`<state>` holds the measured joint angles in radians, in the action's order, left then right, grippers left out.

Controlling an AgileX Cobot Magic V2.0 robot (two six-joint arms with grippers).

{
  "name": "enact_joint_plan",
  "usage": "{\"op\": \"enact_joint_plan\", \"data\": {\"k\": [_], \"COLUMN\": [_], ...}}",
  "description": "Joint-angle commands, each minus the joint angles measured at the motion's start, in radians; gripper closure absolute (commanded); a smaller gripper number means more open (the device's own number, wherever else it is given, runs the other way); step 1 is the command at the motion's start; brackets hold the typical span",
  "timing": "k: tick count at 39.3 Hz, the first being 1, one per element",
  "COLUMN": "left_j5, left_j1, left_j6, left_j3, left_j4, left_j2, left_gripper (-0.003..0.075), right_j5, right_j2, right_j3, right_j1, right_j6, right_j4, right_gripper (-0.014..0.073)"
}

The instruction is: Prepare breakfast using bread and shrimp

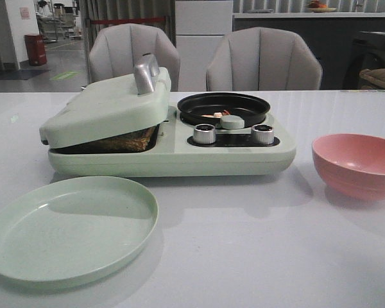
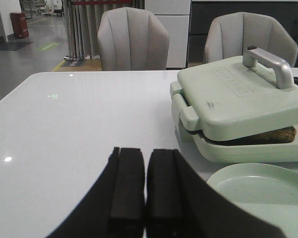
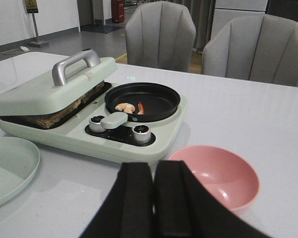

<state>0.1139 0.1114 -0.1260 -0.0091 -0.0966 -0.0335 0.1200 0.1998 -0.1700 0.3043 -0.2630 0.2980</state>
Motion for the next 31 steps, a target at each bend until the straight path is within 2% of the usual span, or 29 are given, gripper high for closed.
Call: {"op": "enact_joint_plan", "data": {"k": [1,31], "left_j5": [-0.114,-0.097], "left_j1": [0.0,0.002], "left_j6": [-0.013,-0.018], "left_j3": [0.008,0.035], "left_j4": [-0.002,0.018], "left_j2": [0.035,0.055], "left_gripper": [0.0606,0.0606], "right_j5": [-0.082,-0.082], "right_j2": [0.008,0.008], "right_j3": [-0.027,-0.027], "right_j1": [0.0,0.0], "right_j6": [-0.014,-0.014], "right_j4": [-0.005,-0.005], "right_gripper": [0.044,0.044]}}
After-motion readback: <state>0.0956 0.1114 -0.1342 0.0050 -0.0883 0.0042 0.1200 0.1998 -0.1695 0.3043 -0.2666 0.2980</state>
